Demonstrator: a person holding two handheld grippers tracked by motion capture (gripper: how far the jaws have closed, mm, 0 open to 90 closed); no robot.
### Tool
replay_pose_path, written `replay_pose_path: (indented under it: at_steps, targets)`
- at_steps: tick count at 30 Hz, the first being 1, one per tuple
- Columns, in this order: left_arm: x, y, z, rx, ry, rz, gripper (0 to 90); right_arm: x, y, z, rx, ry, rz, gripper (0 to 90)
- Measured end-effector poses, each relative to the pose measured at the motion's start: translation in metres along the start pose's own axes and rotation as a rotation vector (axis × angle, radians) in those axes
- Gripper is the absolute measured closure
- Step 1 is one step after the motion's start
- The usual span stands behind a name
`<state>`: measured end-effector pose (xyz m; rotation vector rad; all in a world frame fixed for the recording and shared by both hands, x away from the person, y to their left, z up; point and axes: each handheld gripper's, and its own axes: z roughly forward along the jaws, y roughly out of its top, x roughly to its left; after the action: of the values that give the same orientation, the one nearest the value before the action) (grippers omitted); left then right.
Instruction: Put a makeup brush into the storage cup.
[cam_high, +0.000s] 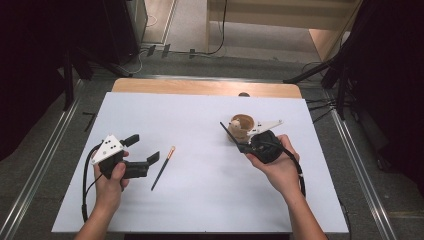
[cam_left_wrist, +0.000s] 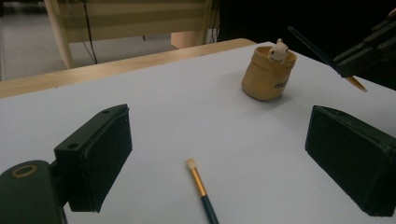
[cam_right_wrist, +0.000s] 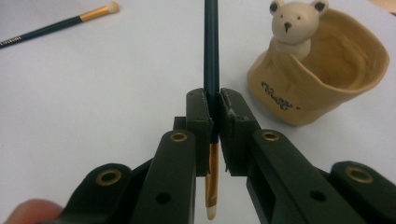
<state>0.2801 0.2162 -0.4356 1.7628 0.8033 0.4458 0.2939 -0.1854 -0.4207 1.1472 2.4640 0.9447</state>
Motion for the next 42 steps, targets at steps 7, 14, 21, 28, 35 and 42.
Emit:
replay_pose_path:
  at_steps: [7, 14, 21, 28, 35, 42]
  targets:
    - [-0.012, 0.010, 0.019, 0.012, -0.033, 0.027, 7.3, 0.001, 0.006, -0.003, -0.017, 0.010, -0.019, 84.4]
    - [-0.017, 0.019, 0.037, -0.029, -0.027, 0.047, 9.8, 0.005, 0.011, -0.002, -0.018, 0.039, -0.064, 84.4]
    - [-0.021, 0.014, 0.038, 0.006, -0.065, 0.073, 9.7, 0.008, 0.010, -0.003, -0.023, 0.064, -0.086, 84.4]
    - [-0.020, 0.005, 0.034, 0.046, -0.124, 0.067, 10.3, 0.014, 0.010, -0.008, -0.046, 0.093, -0.105, 84.4]
    - [-0.029, 0.003, 0.036, 0.056, -0.193, 0.076, 11.2, 0.021, 0.010, -0.009, -0.046, 0.117, -0.145, 84.4]
    - [-0.033, 0.001, 0.041, 0.070, -0.229, 0.071, 13.6, 0.029, 0.010, -0.006, -0.038, 0.131, -0.185, 84.4]
